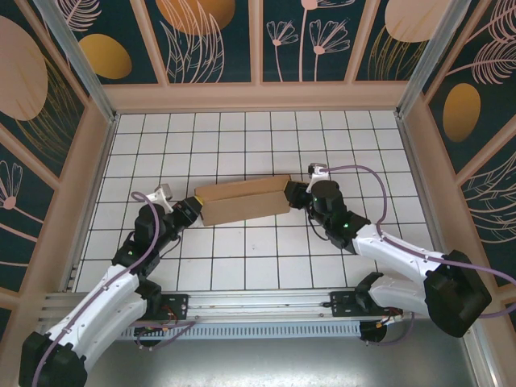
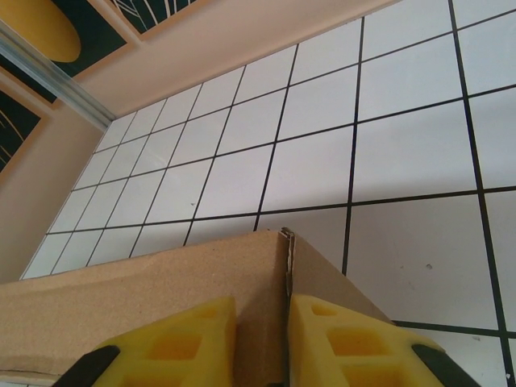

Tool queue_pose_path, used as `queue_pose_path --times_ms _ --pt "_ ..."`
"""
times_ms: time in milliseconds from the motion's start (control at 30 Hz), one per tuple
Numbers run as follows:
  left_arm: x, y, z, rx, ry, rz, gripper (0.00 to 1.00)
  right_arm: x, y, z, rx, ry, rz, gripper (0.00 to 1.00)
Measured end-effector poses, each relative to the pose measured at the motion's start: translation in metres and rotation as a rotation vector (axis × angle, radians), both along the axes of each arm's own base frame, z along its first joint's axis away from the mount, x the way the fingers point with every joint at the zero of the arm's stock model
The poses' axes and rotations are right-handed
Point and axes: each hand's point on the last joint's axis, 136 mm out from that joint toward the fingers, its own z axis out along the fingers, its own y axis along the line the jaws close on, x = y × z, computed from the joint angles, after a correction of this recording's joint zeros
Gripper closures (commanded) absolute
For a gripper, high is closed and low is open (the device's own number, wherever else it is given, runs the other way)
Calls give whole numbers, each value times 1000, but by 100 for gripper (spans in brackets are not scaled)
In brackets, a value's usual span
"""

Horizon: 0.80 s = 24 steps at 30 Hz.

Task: Fold the paper box

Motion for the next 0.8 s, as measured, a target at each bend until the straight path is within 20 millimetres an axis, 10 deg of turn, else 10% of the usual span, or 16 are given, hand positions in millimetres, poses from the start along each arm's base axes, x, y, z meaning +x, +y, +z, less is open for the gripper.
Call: queue_pose_path --times_ms 433,800 --pt "12 1 1 45 -17 16 79 18 -33 12 37 113 132 61" --pt "15 0 2 86 -18 5 79 -3 -2 16 118 179 349 58"
